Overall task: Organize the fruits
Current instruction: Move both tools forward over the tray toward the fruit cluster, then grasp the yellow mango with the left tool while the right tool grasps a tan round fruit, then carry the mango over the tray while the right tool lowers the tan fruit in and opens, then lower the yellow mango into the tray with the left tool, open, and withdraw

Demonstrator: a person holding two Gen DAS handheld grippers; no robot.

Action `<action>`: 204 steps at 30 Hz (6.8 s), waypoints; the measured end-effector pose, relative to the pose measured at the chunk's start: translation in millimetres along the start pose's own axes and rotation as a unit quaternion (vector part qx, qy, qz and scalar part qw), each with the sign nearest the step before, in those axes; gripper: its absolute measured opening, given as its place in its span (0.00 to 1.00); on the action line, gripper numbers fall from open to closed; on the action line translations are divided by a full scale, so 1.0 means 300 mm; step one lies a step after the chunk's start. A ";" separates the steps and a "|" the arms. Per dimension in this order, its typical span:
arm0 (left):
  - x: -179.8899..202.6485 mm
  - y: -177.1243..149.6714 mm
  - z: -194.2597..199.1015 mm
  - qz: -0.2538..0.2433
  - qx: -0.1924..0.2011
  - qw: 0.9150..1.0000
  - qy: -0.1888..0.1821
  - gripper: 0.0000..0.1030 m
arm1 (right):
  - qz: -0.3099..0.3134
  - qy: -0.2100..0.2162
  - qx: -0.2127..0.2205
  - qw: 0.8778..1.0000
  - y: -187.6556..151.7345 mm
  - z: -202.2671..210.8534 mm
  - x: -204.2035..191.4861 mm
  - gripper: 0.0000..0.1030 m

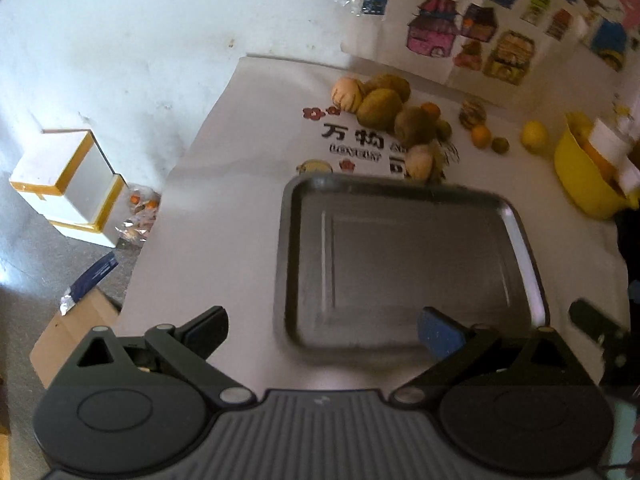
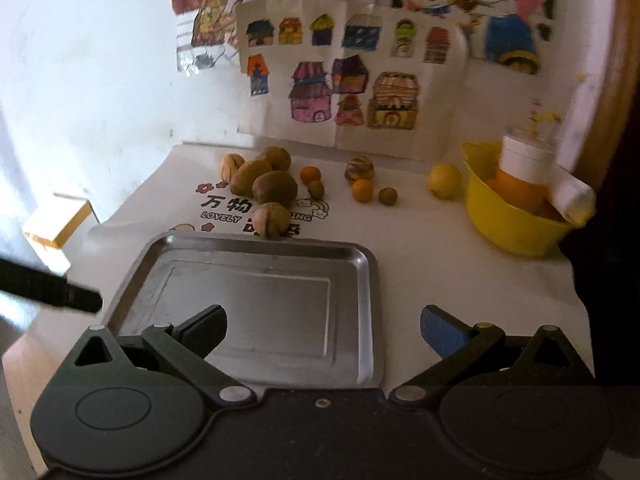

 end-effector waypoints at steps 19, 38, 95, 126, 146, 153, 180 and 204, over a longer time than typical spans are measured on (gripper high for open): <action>0.043 0.469 -0.395 0.087 -0.034 0.996 -0.014 1.00 | 0.090 0.109 -0.020 0.990 0.267 -0.495 0.037 1.00; 0.117 0.741 -0.693 0.167 -0.062 0.984 -0.028 0.98 | 0.078 0.187 -0.079 0.976 0.345 -0.761 -0.062 0.88; 0.236 0.740 -0.810 0.192 -0.086 0.975 -0.071 0.68 | 0.137 0.173 -0.075 0.972 0.309 -0.866 -0.126 0.51; 0.066 0.456 -0.419 0.178 -0.043 0.976 -0.118 0.68 | 0.127 0.151 -0.045 0.979 0.248 -0.545 -0.137 0.50; -0.058 0.017 -0.281 0.076 -0.081 0.989 -0.101 0.68 | 0.082 0.122 -0.090 0.985 -0.038 -0.284 -0.257 0.51; -0.035 -0.007 -0.284 0.033 -0.078 0.992 -0.089 0.68 | 0.094 0.116 -0.092 0.985 -0.053 -0.299 -0.262 0.51; -0.038 -0.037 -0.326 0.013 -0.101 0.992 -0.072 0.70 | 0.106 0.105 -0.098 0.984 -0.072 -0.319 -0.281 0.52; -0.140 -0.108 -0.107 0.006 -0.058 0.998 -0.039 1.00 | 0.114 0.087 -0.101 0.984 -0.082 -0.095 -0.260 0.95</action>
Point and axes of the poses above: each gripper's, at about its wrist camera, not at the fingertips, and z roughly against the way its jaws point, x to its right, y to its top, the point moved 3 cm from there along -z, roughly the way its jaws point, and after that the axes turned 4 degrees about z, right-handed, at the moved point
